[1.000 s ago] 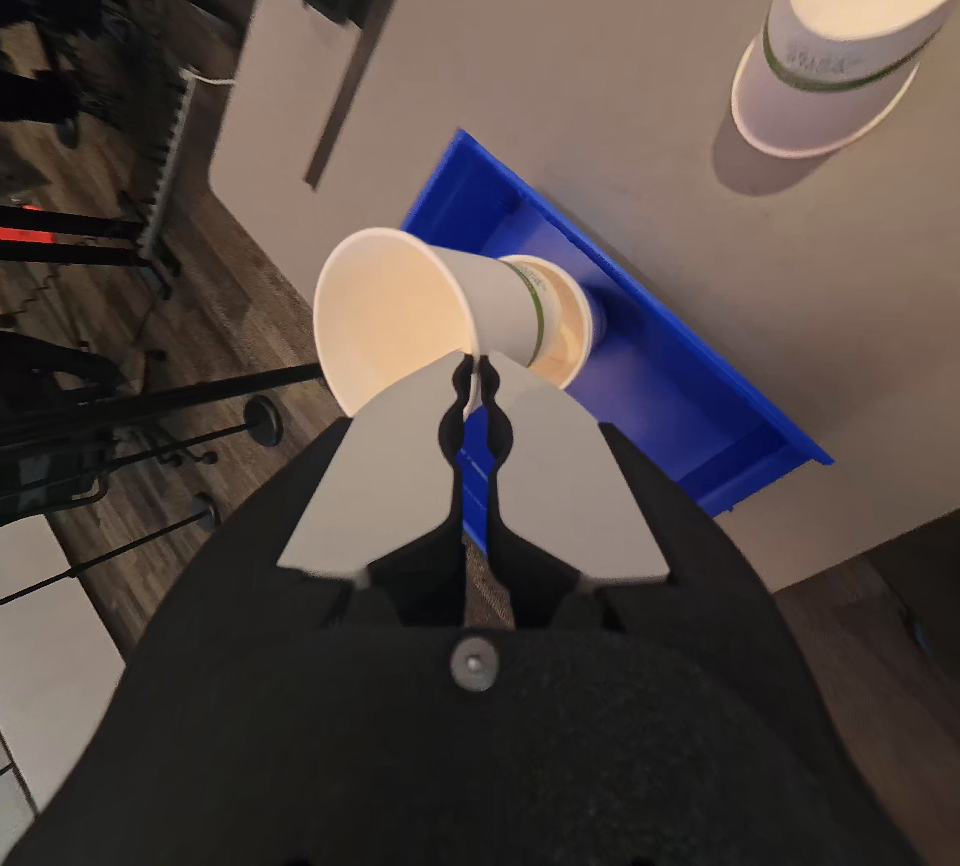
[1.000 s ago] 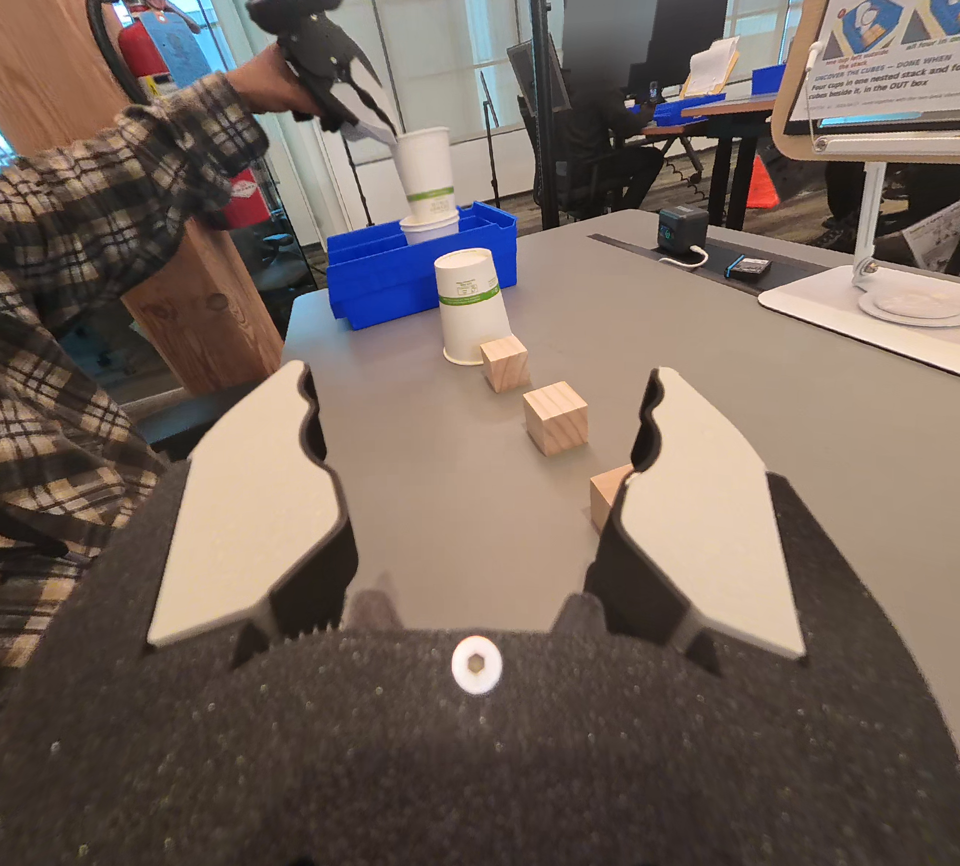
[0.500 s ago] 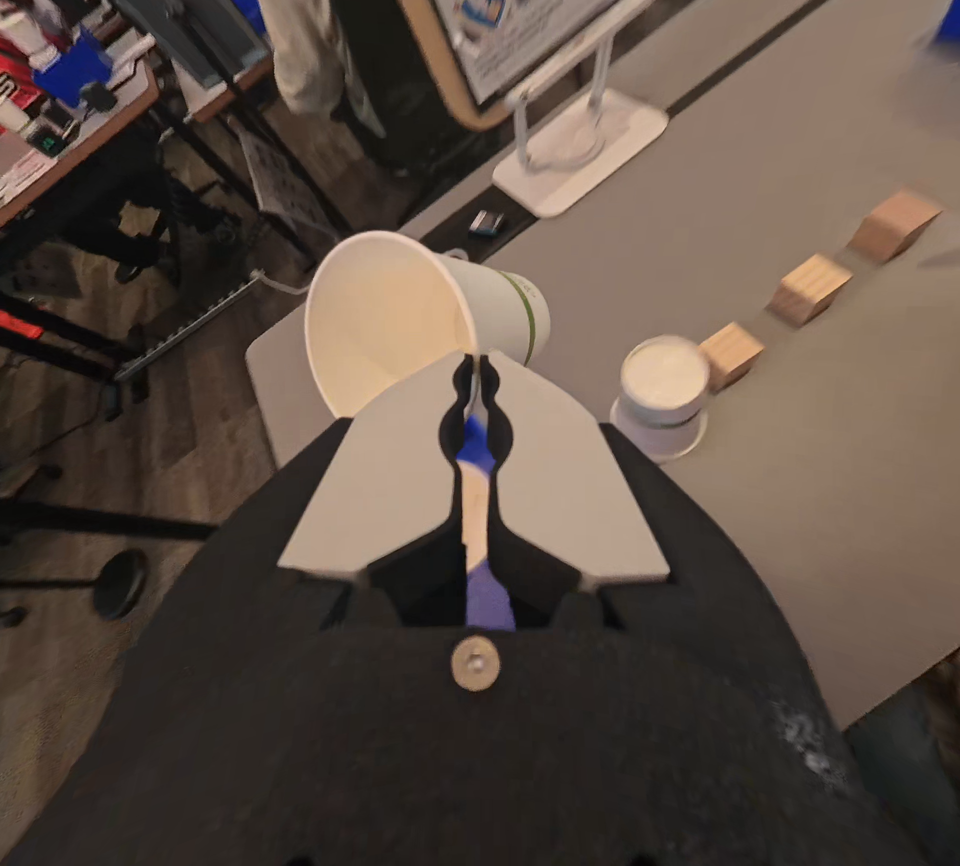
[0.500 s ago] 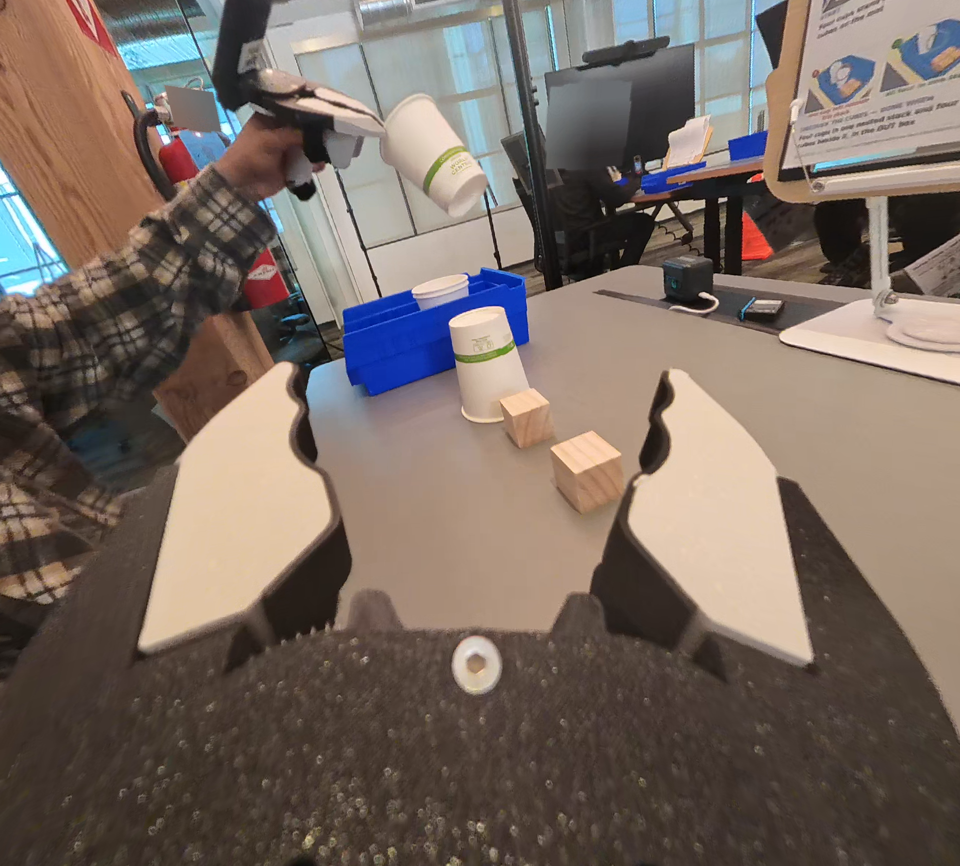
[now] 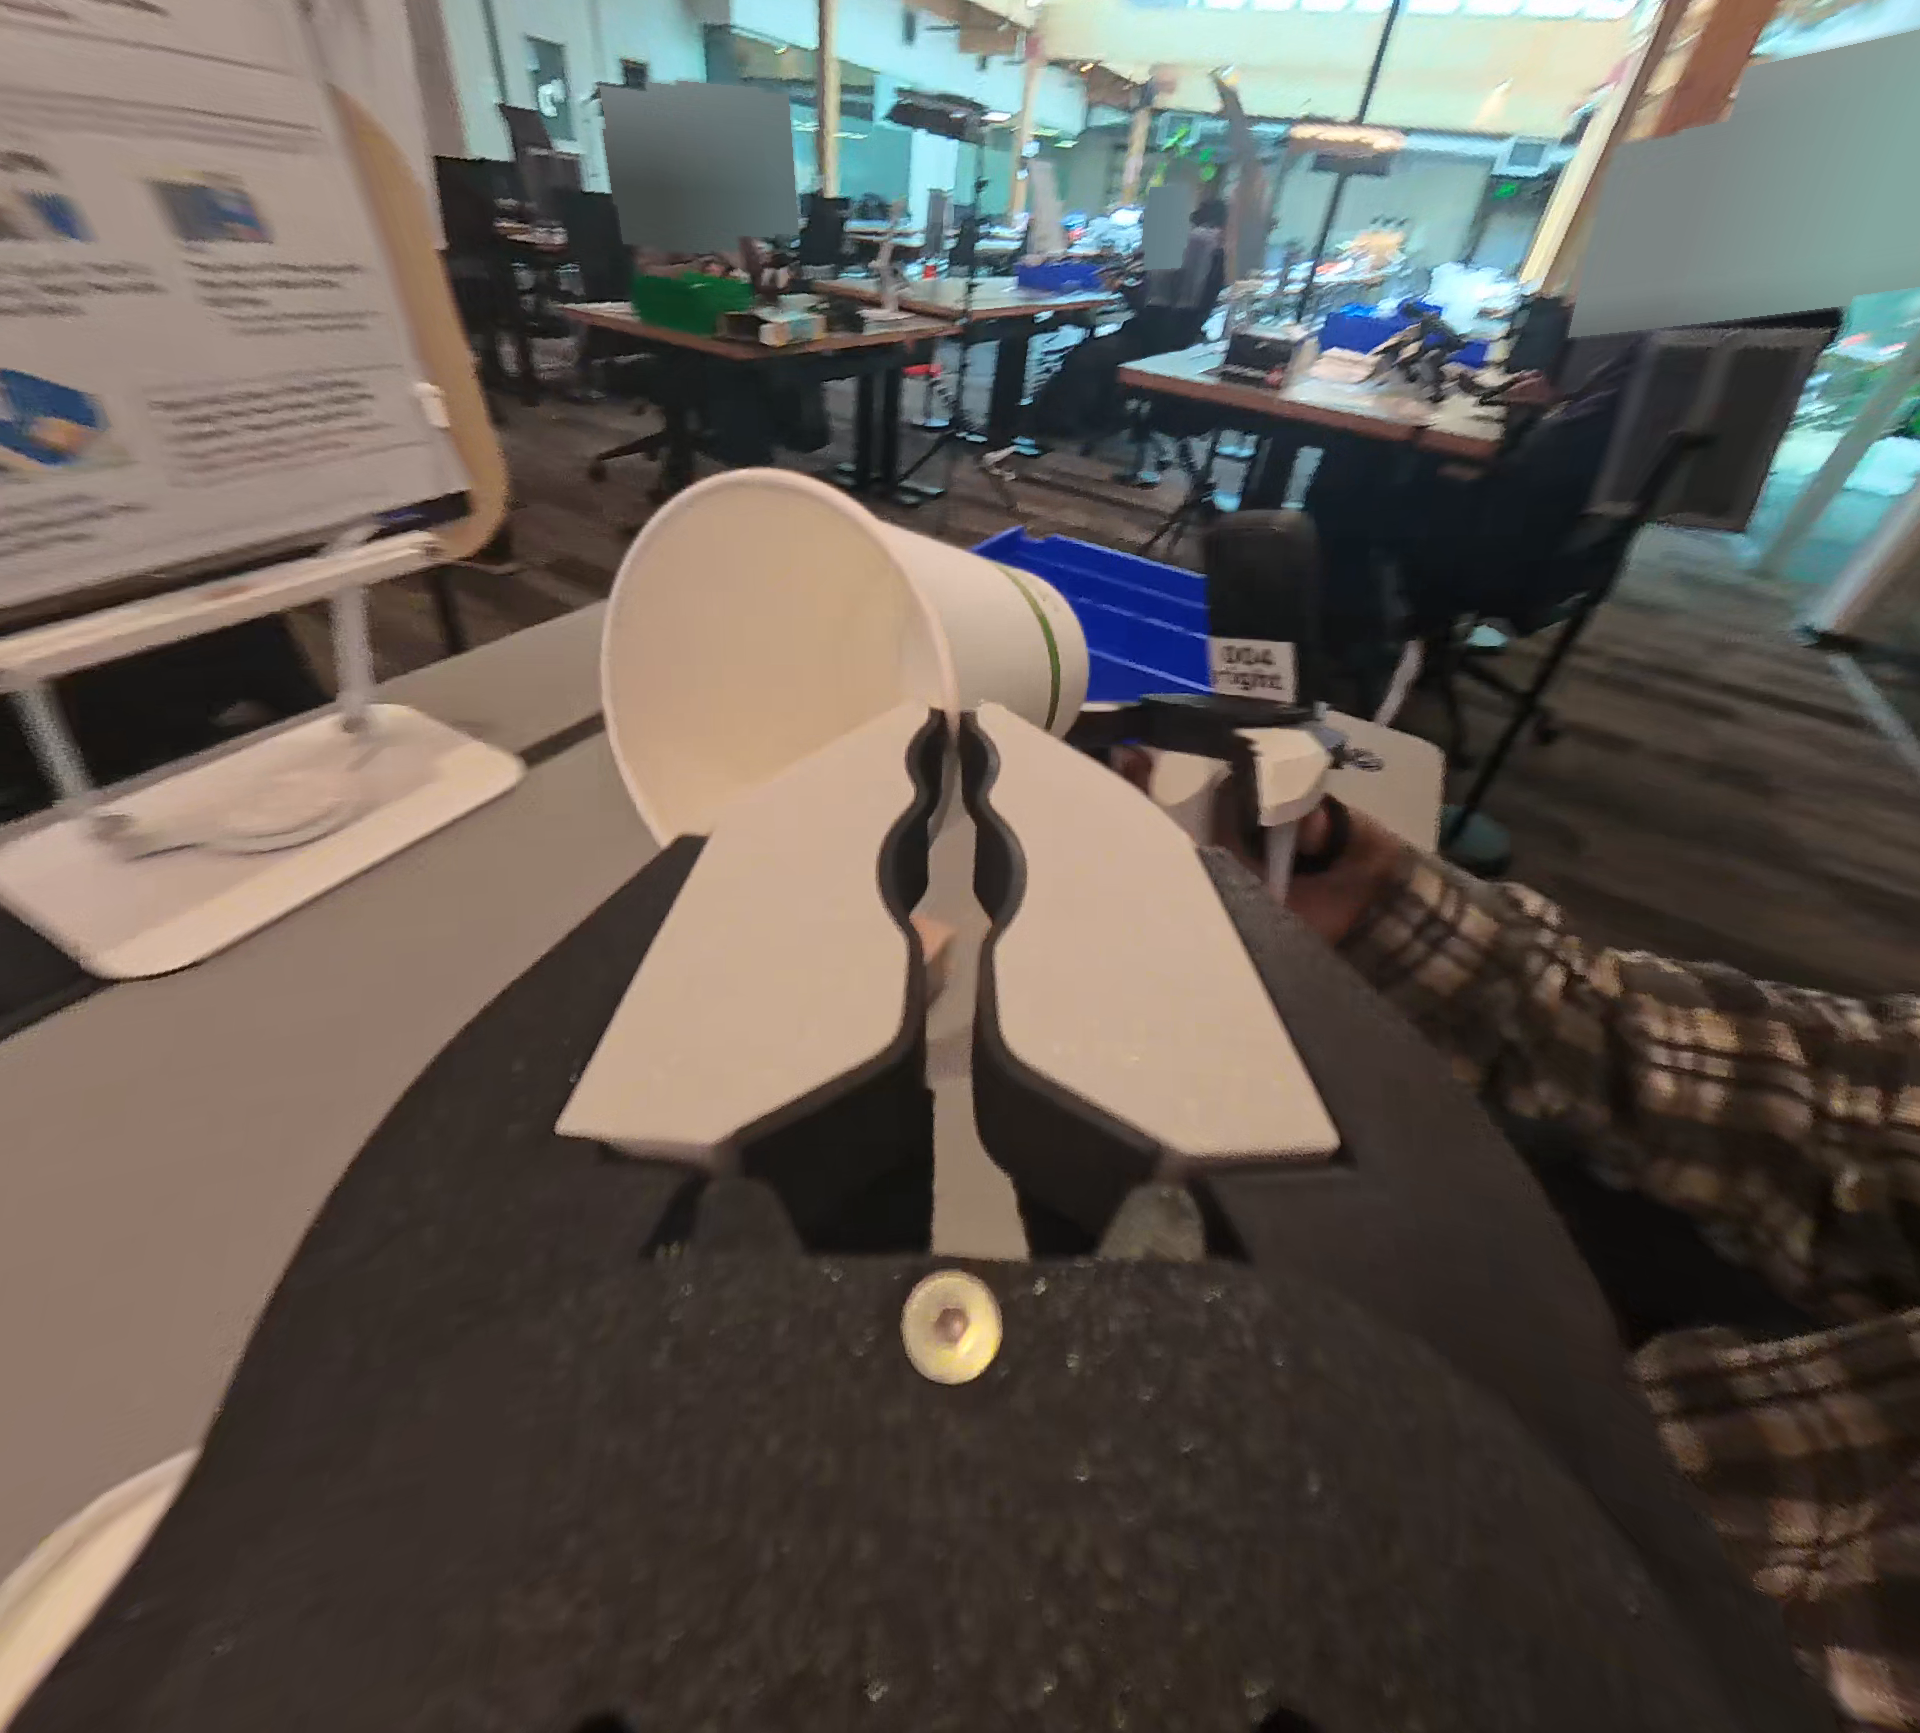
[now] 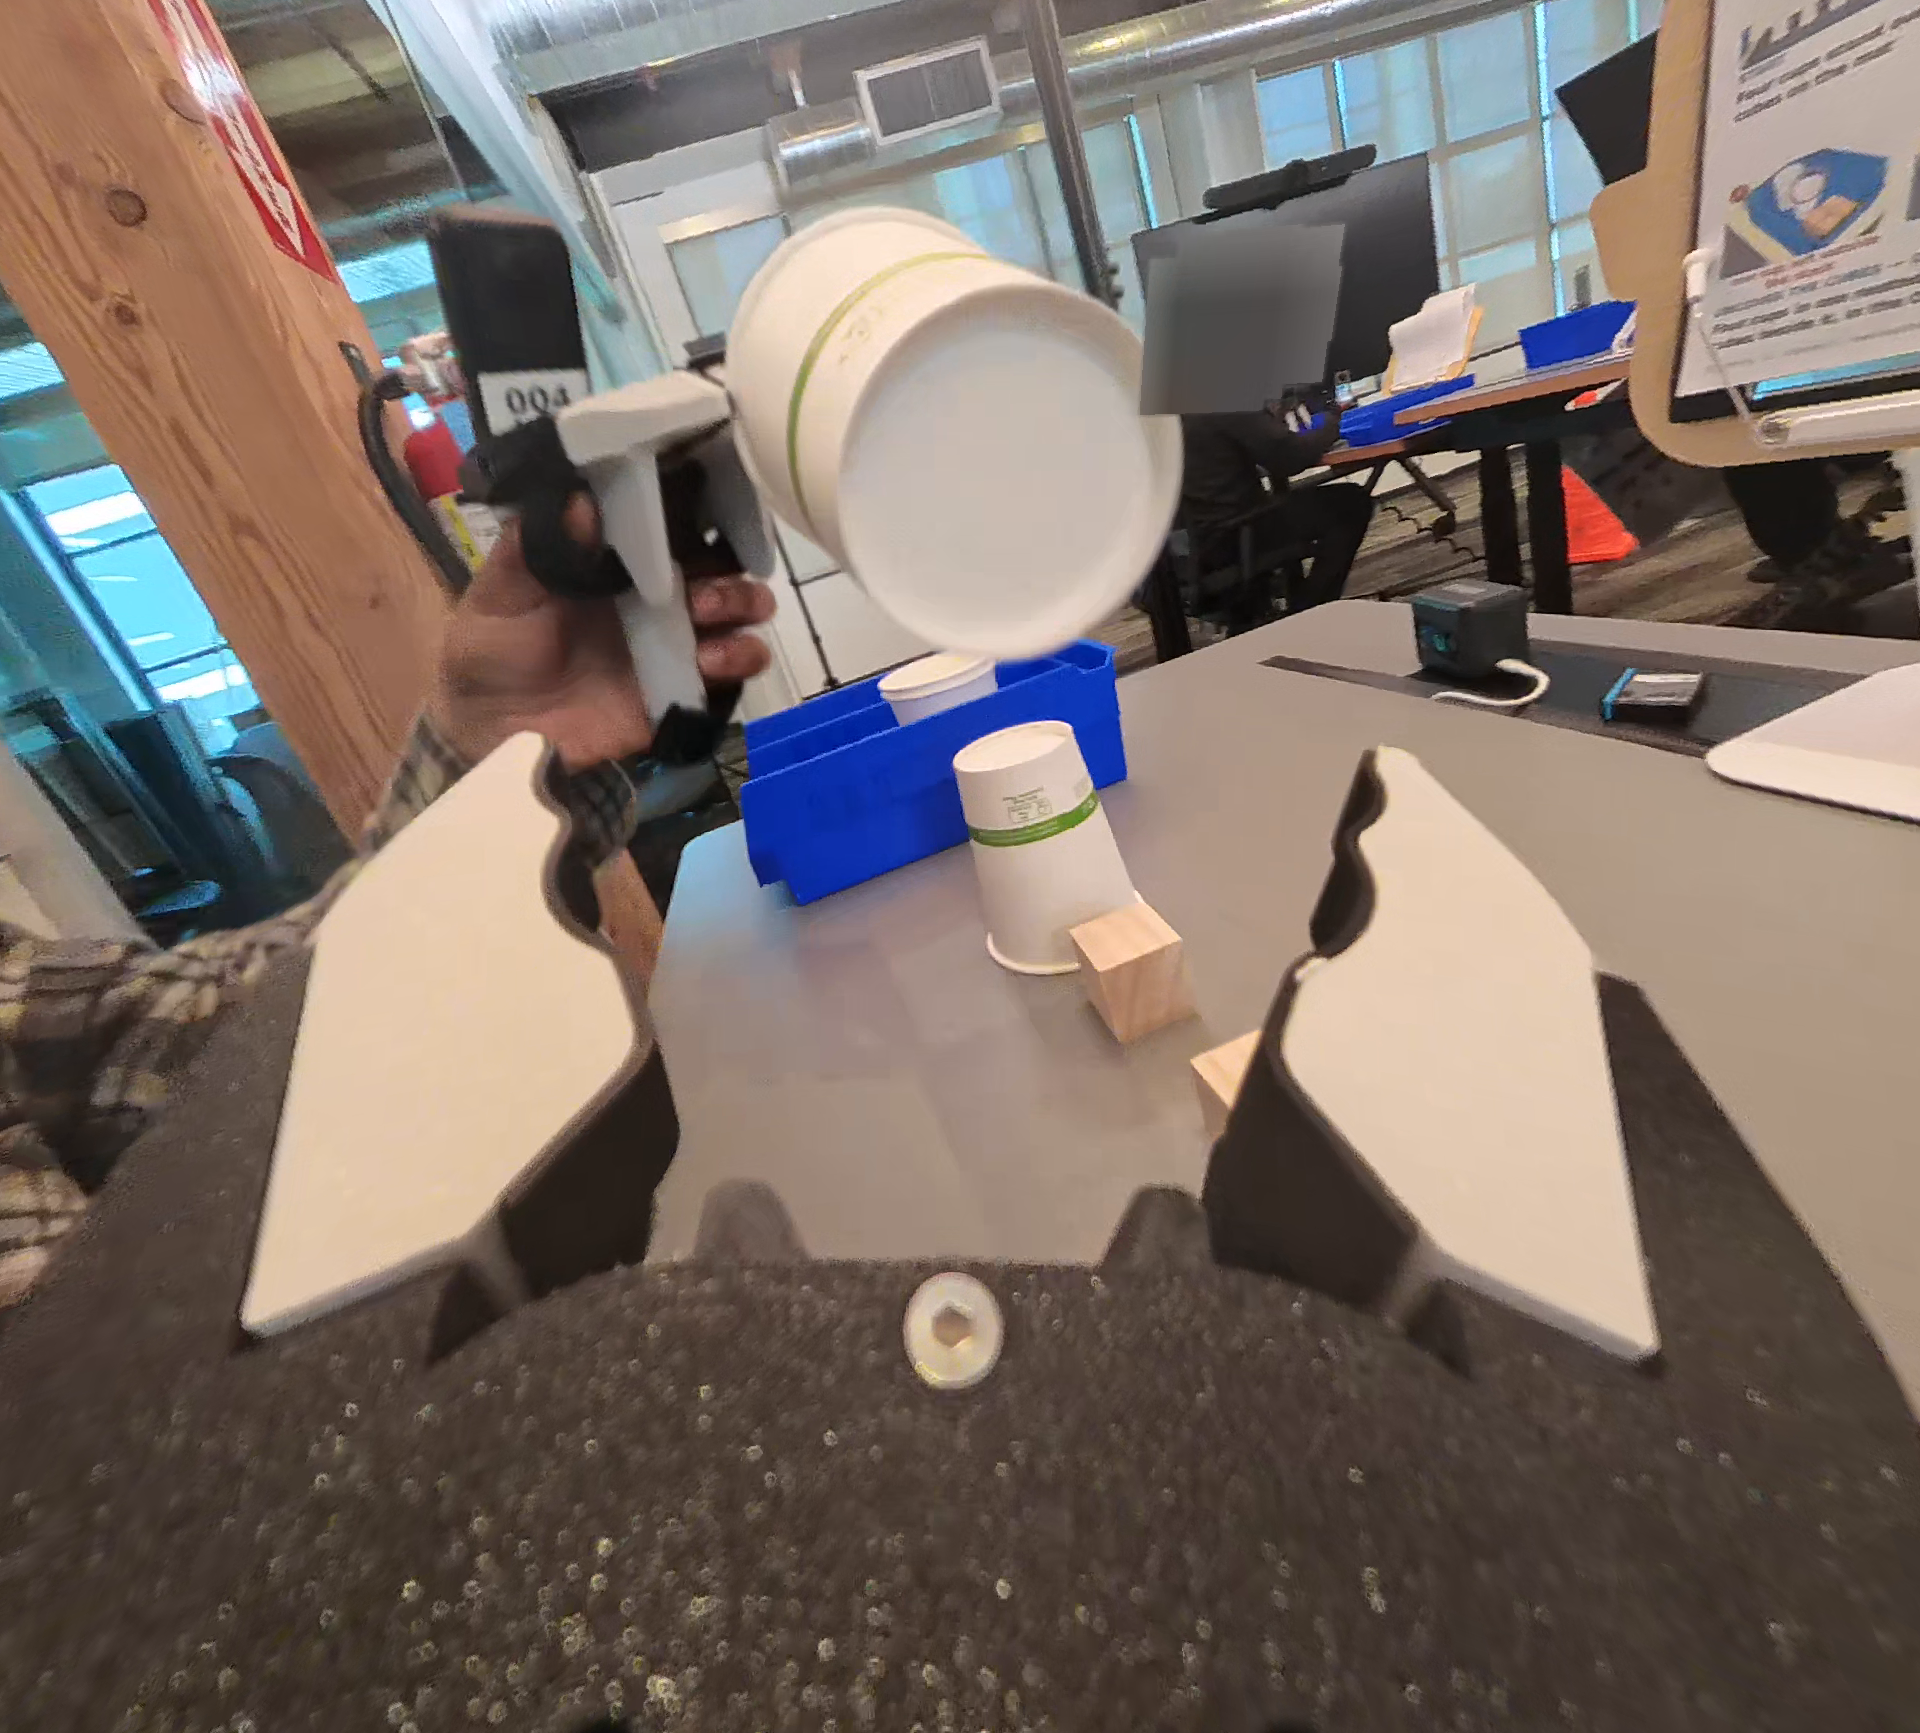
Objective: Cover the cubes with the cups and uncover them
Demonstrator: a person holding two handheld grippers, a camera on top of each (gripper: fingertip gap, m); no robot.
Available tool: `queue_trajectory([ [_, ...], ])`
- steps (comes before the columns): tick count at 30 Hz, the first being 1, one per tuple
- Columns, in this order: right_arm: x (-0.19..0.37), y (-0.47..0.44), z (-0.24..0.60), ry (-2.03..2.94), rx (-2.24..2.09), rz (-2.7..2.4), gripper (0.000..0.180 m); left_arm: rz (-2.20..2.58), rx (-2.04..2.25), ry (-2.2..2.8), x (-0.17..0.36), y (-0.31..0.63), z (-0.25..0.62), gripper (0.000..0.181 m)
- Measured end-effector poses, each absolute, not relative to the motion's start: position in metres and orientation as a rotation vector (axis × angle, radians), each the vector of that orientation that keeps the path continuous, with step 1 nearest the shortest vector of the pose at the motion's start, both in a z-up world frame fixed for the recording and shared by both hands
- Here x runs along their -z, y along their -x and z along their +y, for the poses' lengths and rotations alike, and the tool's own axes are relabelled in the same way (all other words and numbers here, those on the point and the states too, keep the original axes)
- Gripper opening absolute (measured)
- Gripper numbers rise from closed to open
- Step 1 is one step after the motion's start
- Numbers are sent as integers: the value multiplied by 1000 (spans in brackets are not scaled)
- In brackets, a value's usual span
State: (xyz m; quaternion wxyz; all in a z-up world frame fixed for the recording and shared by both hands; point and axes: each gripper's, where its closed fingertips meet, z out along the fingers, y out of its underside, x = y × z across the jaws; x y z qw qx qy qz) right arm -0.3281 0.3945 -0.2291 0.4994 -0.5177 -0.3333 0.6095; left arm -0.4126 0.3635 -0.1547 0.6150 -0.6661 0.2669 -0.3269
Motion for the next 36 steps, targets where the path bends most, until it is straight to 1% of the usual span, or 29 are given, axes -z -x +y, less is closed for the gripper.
queue_trajectory([
  [4,228,328,389,1240,-1544,-834,133,643,915,1516,180,372,356,2],
  [5,228,327,388,1236,-1556,-837,129,645,959,1507,185,366,354,2],
  [7,227,324,386,1221,-1594,-857,115,638,1044,1488,191,356,350,2],
  [9,224,319,380,1193,-1654,-903,92,631,1096,1466,195,351,347,2],
  [12,229,316,380,1256,-1604,-1017,91,672,1086,1489,205,349,345,2],
  [13,230,314,380,1276,-1553,-1081,91,699,1054,1522,211,350,345,6],
  [15,230,309,382,1323,-1454,-1206,91,747,927,1614,221,358,350,33],
  [17,231,305,383,1379,-1333,-1358,91,825,743,1702,225,373,358,50],
  [19,234,302,383,1429,-1188,-1525,91,907,592,1769,220,381,365,70],
  [21,237,301,381,1457,-1051,-1690,91,1037,518,1816,217,377,364,82],
  [23,239,303,377,1459,-948,-1830,91,1165,484,1866,222,365,362,89],
  [27,245,309,368,1453,-817,-2019,91,1323,455,1940,246,345,363,90],
  [36,266,312,355,1502,-740,-2214,91,1385,564,1962,279,322,356,82],
])
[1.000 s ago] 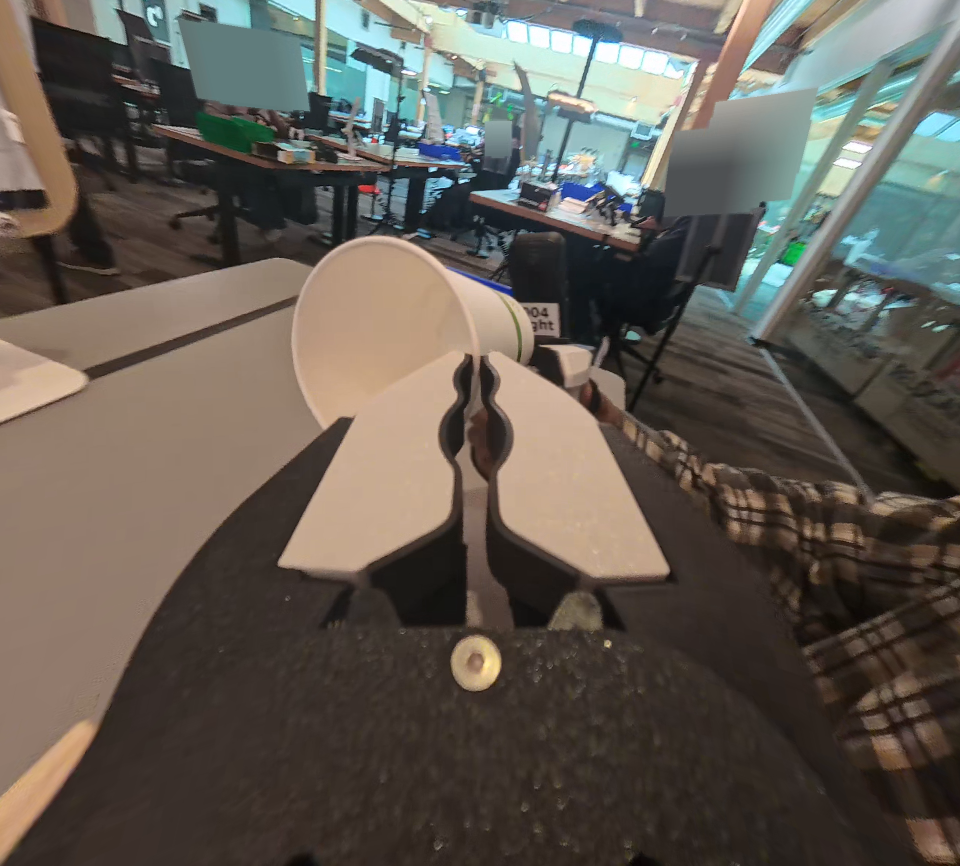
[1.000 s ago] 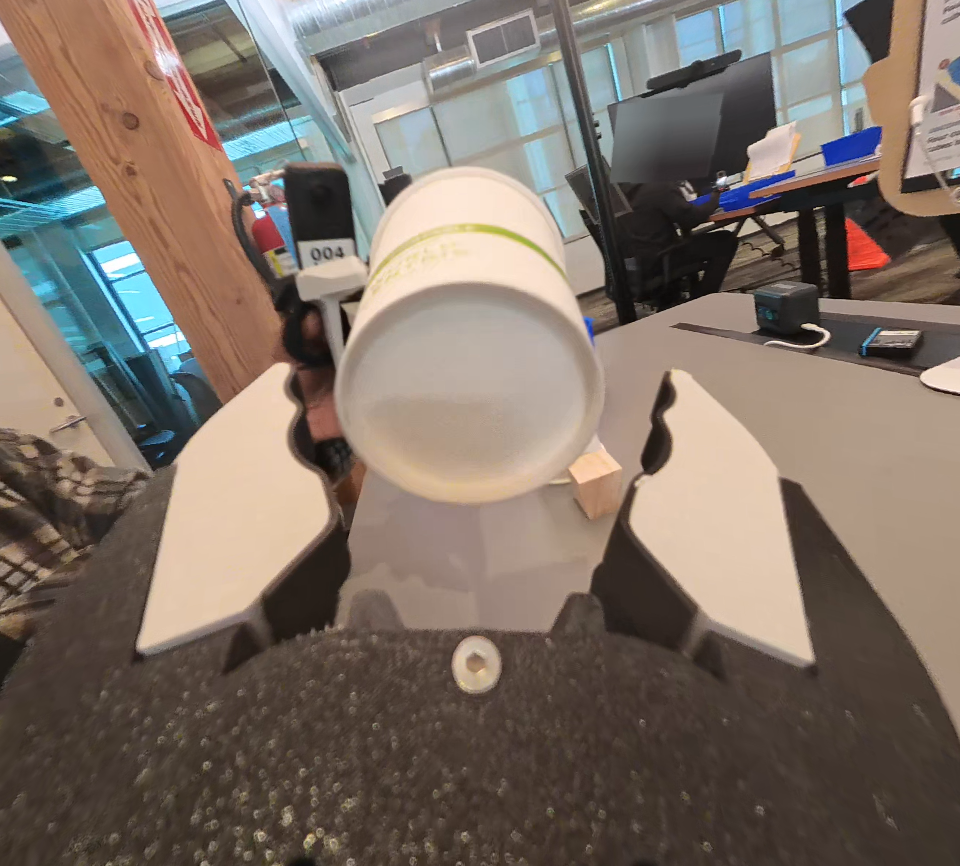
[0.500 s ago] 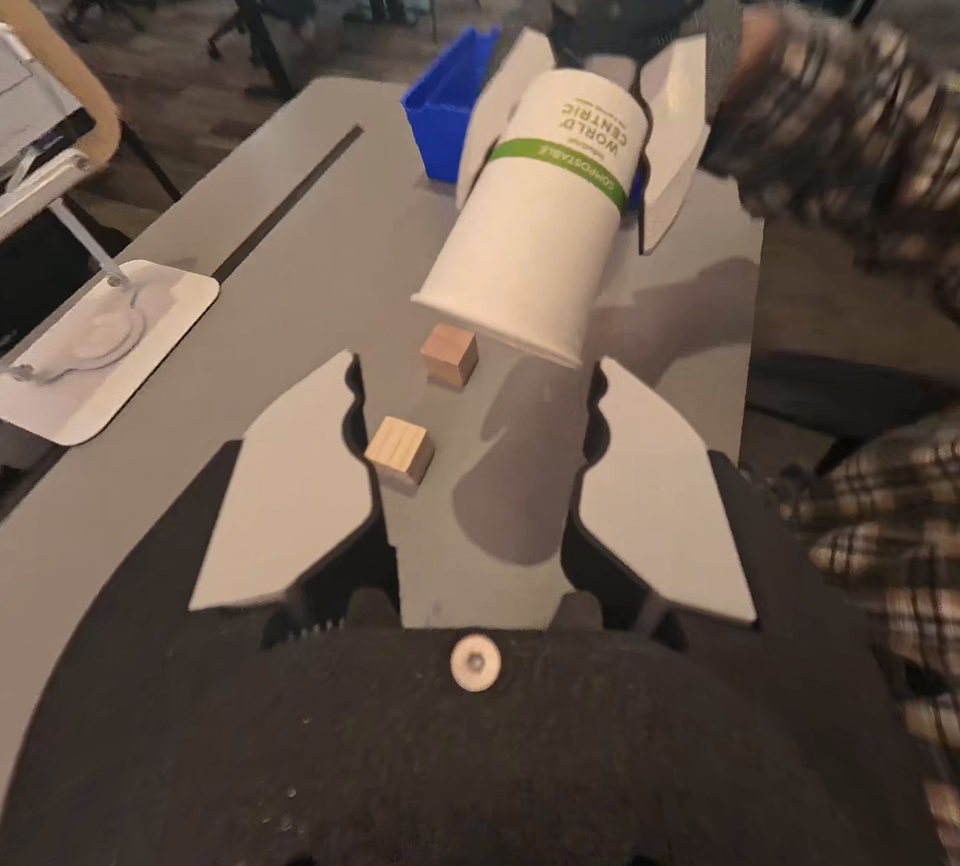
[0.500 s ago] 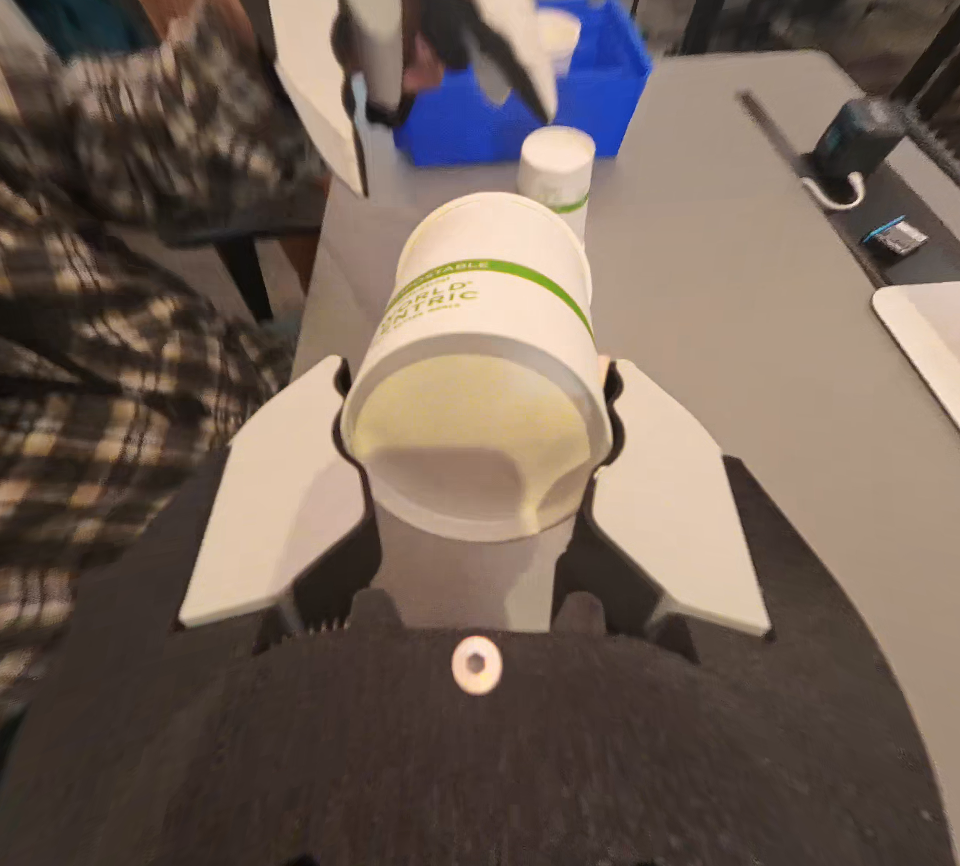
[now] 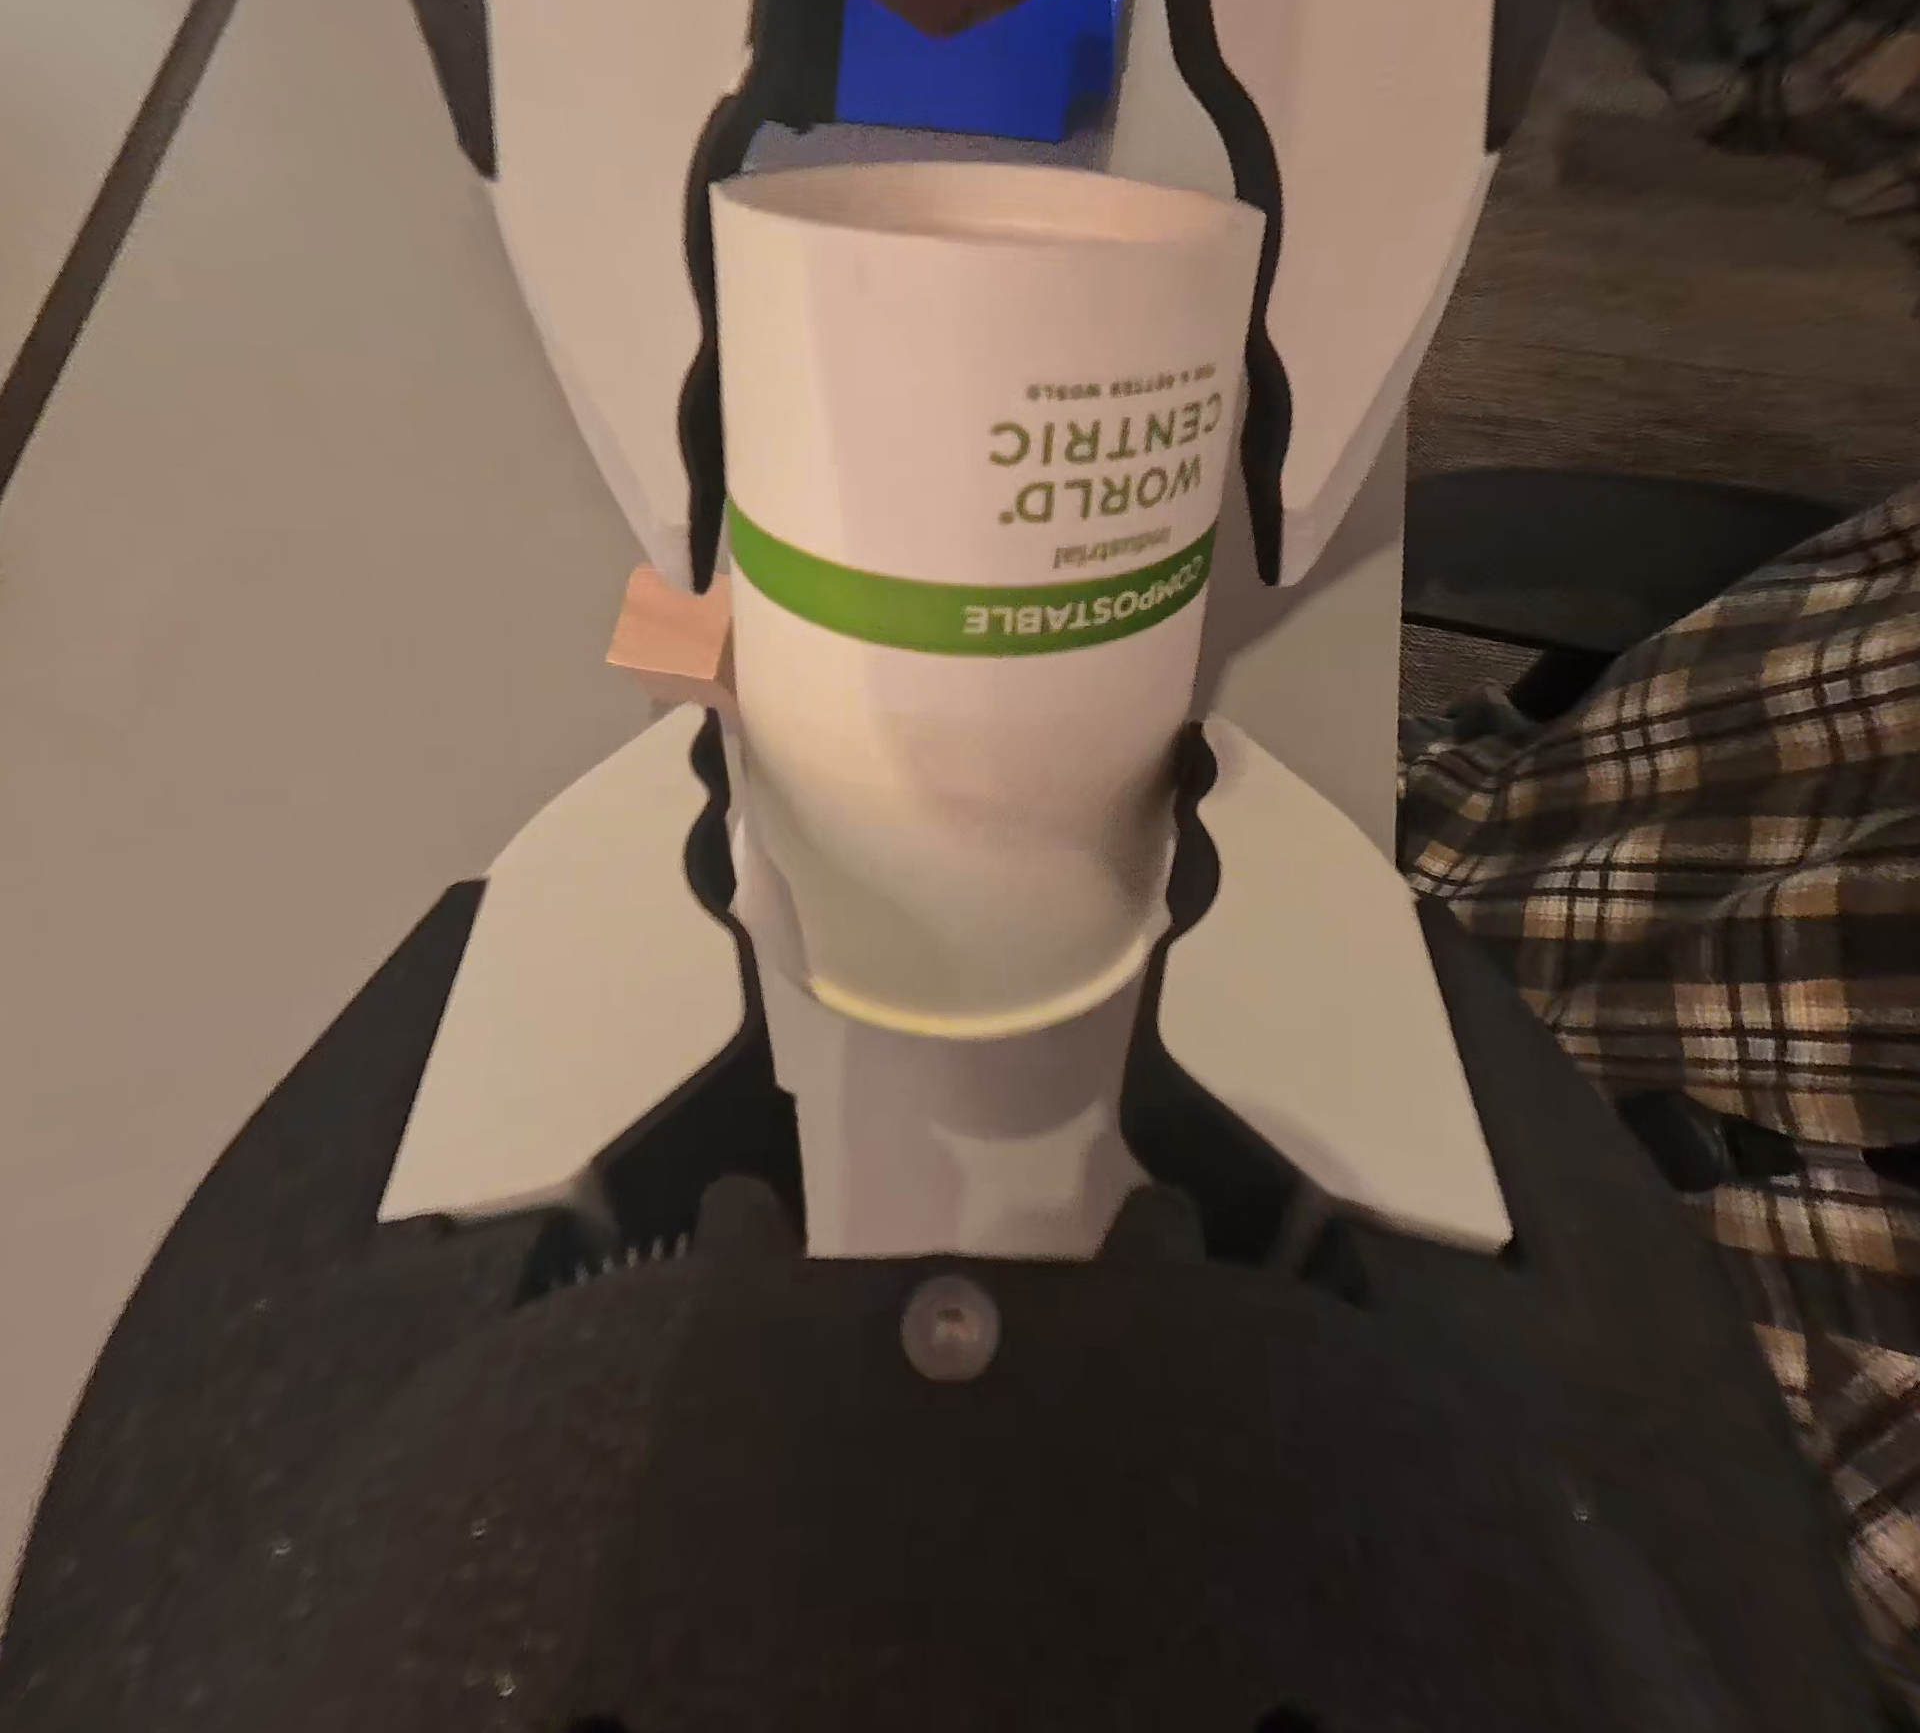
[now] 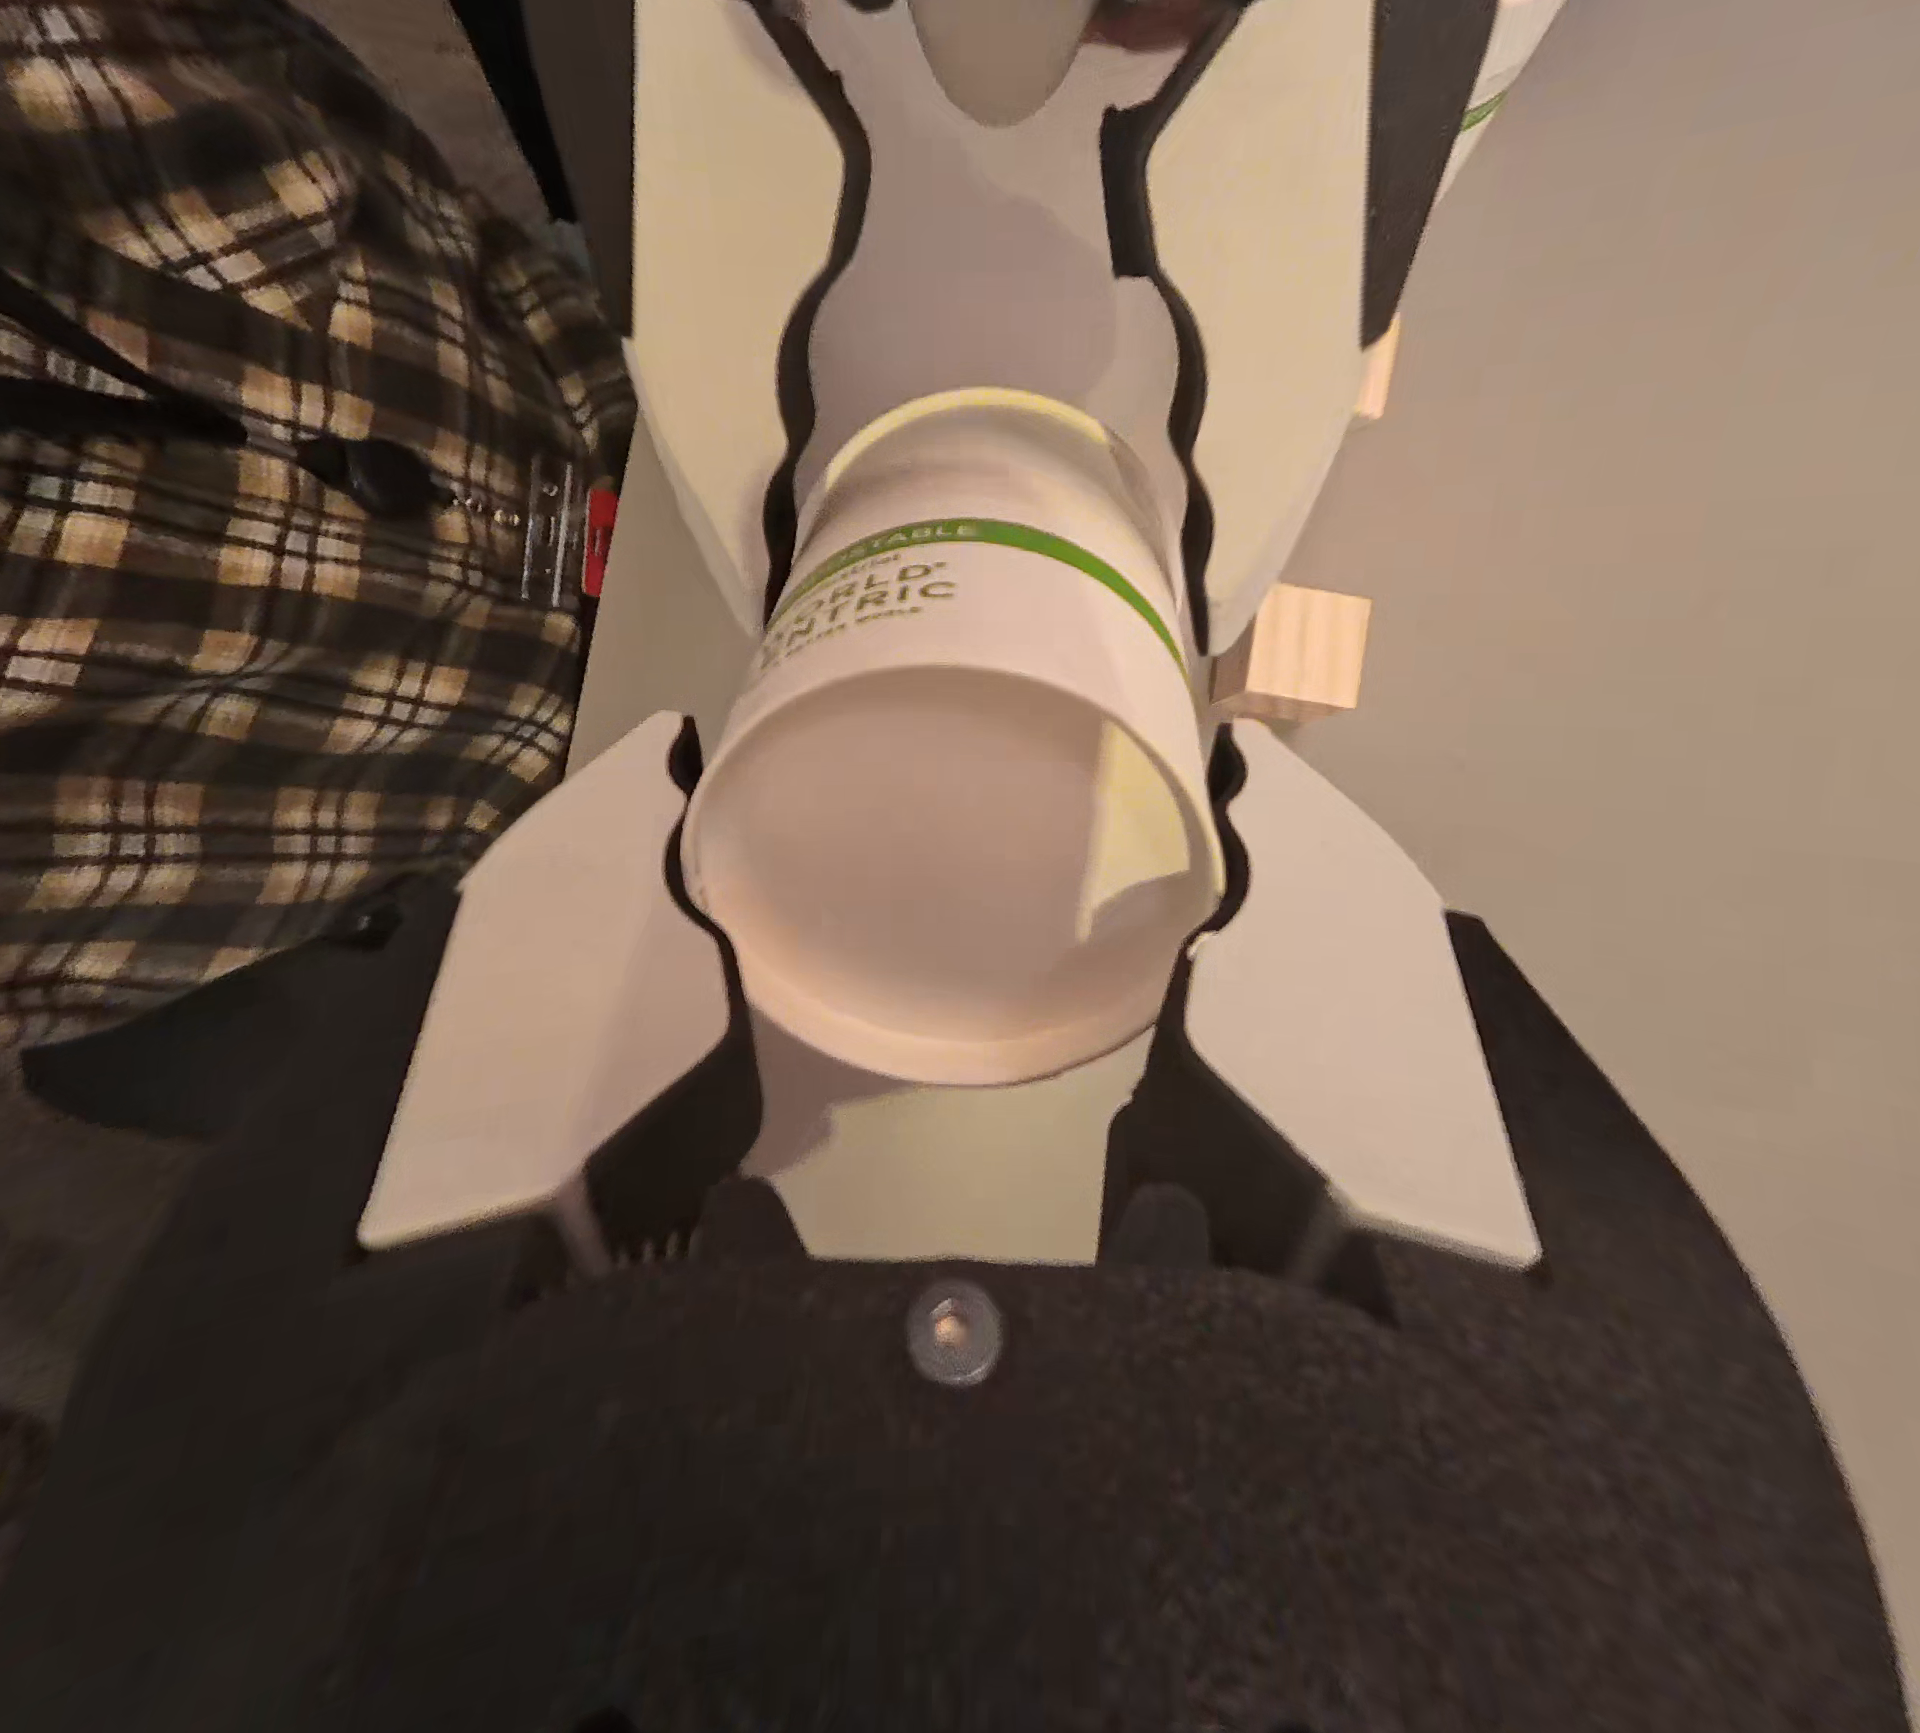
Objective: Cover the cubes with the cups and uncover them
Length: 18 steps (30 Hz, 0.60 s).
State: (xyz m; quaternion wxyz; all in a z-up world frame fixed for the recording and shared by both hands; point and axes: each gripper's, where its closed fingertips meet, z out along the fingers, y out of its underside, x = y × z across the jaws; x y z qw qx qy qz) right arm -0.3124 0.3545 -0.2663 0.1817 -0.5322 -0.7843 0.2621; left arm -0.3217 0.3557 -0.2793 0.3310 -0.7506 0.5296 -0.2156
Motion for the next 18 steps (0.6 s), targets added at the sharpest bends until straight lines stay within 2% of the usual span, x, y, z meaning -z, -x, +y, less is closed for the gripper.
queue_trajectory([
  [6,276,313,350,1544,-710,-2270,91,1392,593,1957,296,314,352,80],
  [11,264,322,349,1502,-835,-2147,91,1271,668,1863,290,310,354,78],
  [13,256,327,353,1479,-883,-2035,99,1208,678,1831,286,312,357,77],
  [16,237,332,360,1416,-1002,-1782,123,1092,735,1765,275,316,360,77],
  [18,222,330,365,1356,-1125,-1559,123,1031,790,1712,269,317,359,77],
])
